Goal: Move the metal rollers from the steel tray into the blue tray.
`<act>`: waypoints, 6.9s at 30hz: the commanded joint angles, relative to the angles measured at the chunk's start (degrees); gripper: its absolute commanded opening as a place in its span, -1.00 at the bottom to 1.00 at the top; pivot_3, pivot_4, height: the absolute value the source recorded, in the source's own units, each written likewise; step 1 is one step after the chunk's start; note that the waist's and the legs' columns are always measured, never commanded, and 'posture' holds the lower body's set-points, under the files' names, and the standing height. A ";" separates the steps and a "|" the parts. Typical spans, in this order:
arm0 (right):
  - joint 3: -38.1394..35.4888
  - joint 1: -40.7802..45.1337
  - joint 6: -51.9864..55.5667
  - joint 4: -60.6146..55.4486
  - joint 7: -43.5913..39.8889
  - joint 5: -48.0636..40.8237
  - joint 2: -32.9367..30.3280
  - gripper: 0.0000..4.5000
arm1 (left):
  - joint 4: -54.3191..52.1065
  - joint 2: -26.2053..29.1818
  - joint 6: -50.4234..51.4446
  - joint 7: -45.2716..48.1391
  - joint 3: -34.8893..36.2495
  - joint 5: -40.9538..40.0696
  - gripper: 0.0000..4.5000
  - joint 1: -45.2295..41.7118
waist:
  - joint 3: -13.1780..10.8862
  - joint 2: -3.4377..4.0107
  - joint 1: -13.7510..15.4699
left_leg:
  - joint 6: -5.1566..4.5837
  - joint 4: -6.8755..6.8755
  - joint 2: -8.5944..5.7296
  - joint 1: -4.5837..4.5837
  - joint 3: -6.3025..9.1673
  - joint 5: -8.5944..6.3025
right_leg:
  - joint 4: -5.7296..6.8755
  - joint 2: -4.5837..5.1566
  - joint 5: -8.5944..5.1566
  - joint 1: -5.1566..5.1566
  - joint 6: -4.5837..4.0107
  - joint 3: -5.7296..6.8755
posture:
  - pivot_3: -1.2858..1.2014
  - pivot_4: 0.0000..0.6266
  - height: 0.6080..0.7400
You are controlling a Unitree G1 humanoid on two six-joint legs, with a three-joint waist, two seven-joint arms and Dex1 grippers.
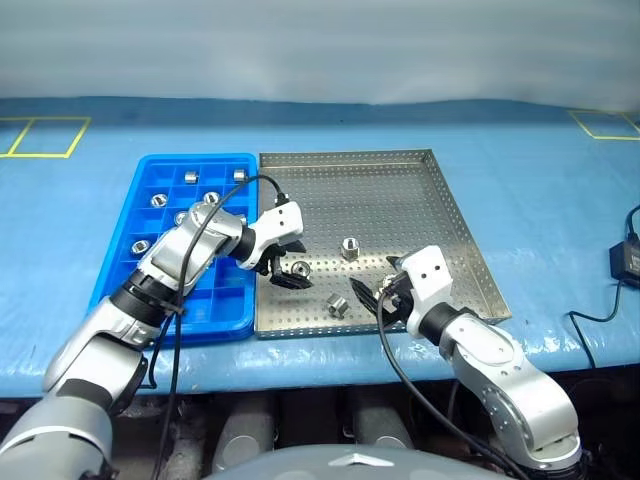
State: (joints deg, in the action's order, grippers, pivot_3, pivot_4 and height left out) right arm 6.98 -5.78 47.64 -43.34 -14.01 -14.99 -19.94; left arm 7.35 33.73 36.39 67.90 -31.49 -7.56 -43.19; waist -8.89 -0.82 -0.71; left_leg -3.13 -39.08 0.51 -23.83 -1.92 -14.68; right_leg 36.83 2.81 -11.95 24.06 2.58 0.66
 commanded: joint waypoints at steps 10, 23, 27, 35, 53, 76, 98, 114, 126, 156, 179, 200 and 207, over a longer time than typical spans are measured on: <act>0.52 1.50 -3.26 -0.42 0.67 1.10 1.73 0.91 | 3.62 -1.30 -6.49 2.12 -1.72 8.09 0.26 -0.84 | 0.00 0.00 -0.17 | -0.01 -0.01 0.02 -0.21 -0.09 -0.01 | 0.07 -0.07 0.01 0.28 0.05 -0.17 | 0.00 -0.52 1.00; 4.93 8.07 -3.17 2.68 -2.64 0.68 1.78 0.91 | -19.77 -7.39 11.31 -26.66 26.22 3.64 -0.26 11.73 | 0.00 0.00 0.03 | 0.00 -0.05 0.09 -0.22 -0.11 0.01 | 0.11 -0.19 0.27 0.35 0.42 -0.39 | 0.06 -0.52 1.00; 6.86 11.88 -3.45 5.07 -5.30 0.32 1.54 0.91 | -32.52 -13.93 18.21 -40.61 35.42 5.80 -0.26 19.13 | 0.00 -0.01 0.40 | 0.01 -0.05 0.09 -0.19 -0.09 0.01 | 0.08 -0.19 0.37 0.29 0.41 -0.39 | 0.11 -0.52 1.00; 14.90 20.65 -7.10 11.58 -12.32 0.41 3.33 0.91 | -50.35 -23.10 24.59 -59.34 37.11 13.77 -0.26 34.33 | 0.00 -0.04 3.13 | 0.14 -0.02 0.08 -0.05 -0.03 0.08 | 0.10 -0.22 0.49 0.16 0.27 -0.37 | 0.20 -0.52 1.00; 17.48 20.89 -8.93 13.66 -15.11 1.38 4.29 0.91 | -51.22 -29.90 30.71 -66.65 39.01 13.97 0.06 39.34 | 0.01 -0.05 6.28 | 0.24 0.02 0.08 0.11 0.41 0.10 | 0.01 -0.11 0.18 -0.20 -0.31 0.18 | 0.21 -0.52 1.00; -0.31 0.44 -2.13 -2.23 -2.60 1.36 -0.54 0.91 | -7.35 -26.50 12.39 -36.19 21.75 -6.08 0.59 5.35 | -0.01 0.00 1.28 | 0.19 0.01 0.03 0.09 0.27 0.08 | -0.02 -0.15 0.01 -0.18 -0.06 0.06 | -0.04 -0.52 1.00; 2.15 0.34 -1.70 -3.22 0.81 1.54 0.98 0.91 | 18.43 -32.19 4.10 -40.63 16.32 4.34 0.19 1.47 | -0.01 -0.01 -1.43 | 0.10 0.01 0.07 0.06 0.13 0.03 | -0.02 -0.20 0.06 -0.09 0.04 -0.09 | -0.06 -0.52 1.00; 8.66 10.35 -2.93 2.63 -3.77 0.95 1.48 0.91 | -26.66 -27.86 15.60 -53.56 34.69 -0.09 -0.25 13.53 | 0.00 0.01 -0.51 | 0.12 0.03 0.11 0.08 0.10 0.03 | 0.01 -0.17 0.23 -0.06 -0.20 -0.18 | 0.05 -0.52 1.00; 17.70 23.94 -8.41 14.50 -15.31 0.39 3.82 0.91 | -55.31 -24.69 17.19 -71.26 38.07 15.27 -0.25 40.33 | -0.04 -0.06 4.45 | 0.21 0.09 0.07 0.14 0.28 0.05 | -0.07 -0.12 0.20 -0.21 -0.26 0.02 | 0.25 -0.52 1.00; 13.98 18.14 -7.09 9.72 -13.24 0.79 3.13 0.91 | -52.61 -29.82 17.04 -70.93 38.14 17.54 0.93 39.64 | -0.04 -0.06 8.00 | 0.34 0.07 -0.01 -0.25 0.67 0.05 | -0.03 0.24 0.05 0.31 -0.49 0.95 | 0.16 -0.52 1.00; -0.35 6.63 9.05 0.23 6.30 5.17 4.48 0.91 | -37.62 -10.43 11.17 -31.39 15.91 -6.22 0.93 25.74 | -0.04 0.07 -2.54 | 0.28 0.11 0.06 0.20 0.38 0.04 | 0.10 0.06 -0.22 -0.19 -0.20 0.37 | -0.08 -0.52 1.00; 6.50 12.63 24.19 -1.66 0.45 -3.72 4.50 0.91 | -46.77 -5.30 -5.57 -34.24 23.71 -7.89 0.93 50.89 | -0.07 0.11 -0.12 | 0.18 0.22 0.03 0.02 0.15 -0.04 | 0.05 0.52 -0.14 0.37 -0.31 0.23 | 0.04 -0.52 1.00; 10.61 12.23 23.50 2.04 1.78 -2.73 5.01 0.91 | -46.38 -5.79 -6.60 -34.95 24.09 -8.29 0.93 52.19 | -0.07 0.11 0.13 | 0.18 0.22 0.03 0.03 0.15 -0.04 | 0.04 0.52 -0.21 0.38 -0.19 0.30 | 0.06 -0.52 1.00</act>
State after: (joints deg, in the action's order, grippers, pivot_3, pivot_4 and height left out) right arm 17.18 6.47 71.76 -41.42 -12.52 -18.10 -14.98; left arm -37.13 28.21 31.53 33.09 -8.06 -15.27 8.91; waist -8.96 -0.71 -0.59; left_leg -2.96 -38.86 0.54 -23.81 -1.77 -14.72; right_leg 36.87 3.34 -12.16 24.44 2.38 0.96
